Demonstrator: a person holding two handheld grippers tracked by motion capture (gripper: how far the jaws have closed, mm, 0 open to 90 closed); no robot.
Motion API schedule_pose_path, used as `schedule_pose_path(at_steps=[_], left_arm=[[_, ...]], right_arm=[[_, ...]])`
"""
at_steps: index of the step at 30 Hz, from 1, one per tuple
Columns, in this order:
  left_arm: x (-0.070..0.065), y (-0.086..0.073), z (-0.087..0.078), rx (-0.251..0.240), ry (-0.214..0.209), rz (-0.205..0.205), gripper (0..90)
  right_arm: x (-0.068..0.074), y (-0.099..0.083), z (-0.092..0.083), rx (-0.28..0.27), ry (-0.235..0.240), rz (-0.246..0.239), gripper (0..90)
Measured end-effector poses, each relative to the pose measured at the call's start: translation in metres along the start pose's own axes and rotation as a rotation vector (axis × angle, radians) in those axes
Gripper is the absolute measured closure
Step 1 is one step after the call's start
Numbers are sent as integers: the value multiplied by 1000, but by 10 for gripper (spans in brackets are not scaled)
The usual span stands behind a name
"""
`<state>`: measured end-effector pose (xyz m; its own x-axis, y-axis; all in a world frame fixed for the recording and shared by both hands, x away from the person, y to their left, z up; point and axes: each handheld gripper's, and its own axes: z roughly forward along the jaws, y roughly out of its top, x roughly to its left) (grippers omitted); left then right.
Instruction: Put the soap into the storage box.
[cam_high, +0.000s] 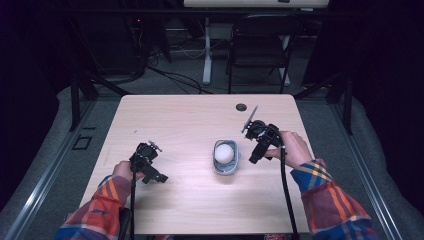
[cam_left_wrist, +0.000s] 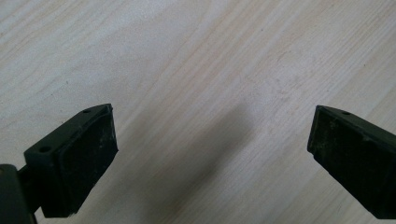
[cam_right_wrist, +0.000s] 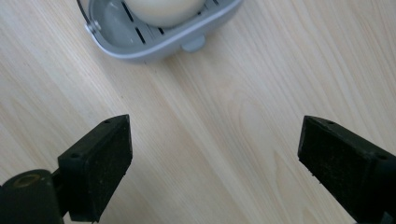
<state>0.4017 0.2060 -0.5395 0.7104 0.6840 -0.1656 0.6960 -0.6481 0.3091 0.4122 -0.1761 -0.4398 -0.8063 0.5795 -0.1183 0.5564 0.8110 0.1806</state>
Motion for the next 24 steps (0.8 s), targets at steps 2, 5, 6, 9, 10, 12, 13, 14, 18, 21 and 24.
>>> schedule_pose_path(at_steps=[2,5,6,9,10,12,13,14,18,21,24], left_arm=[[0,0,0,0,1,-1,13],[0,0,0,1,0,0,13],[0,0,0,1,0,0,13],[-1,0,0,0,2,-1,13],[-1,0,0,0,2,-1,13],[-1,0,0,2,3,-1,13],[-1,0,0,2,3,-2,13],[-1,0,0,2,4,-2,13],[-1,0,1,6,0,-1,14],[-1,0,1,5,-1,-2,14],[-1,0,1,9,1,1,14]], right_arm=[[-2,-9,-2,2,-8,15,98],[-6,-26,-3,10,-22,29,98],[-6,-26,-3,10,-22,29,98],[-10,-40,-3,19,-31,50,98],[-11,-46,-2,18,-31,62,98],[-11,-53,0,19,-34,72,98],[-11,-57,1,15,-32,81,98],[-12,-61,2,26,-32,84,98],[-15,-75,7,39,-32,114,93],[-16,-88,14,34,-27,150,94],[-17,-94,17,46,-25,156,94]])
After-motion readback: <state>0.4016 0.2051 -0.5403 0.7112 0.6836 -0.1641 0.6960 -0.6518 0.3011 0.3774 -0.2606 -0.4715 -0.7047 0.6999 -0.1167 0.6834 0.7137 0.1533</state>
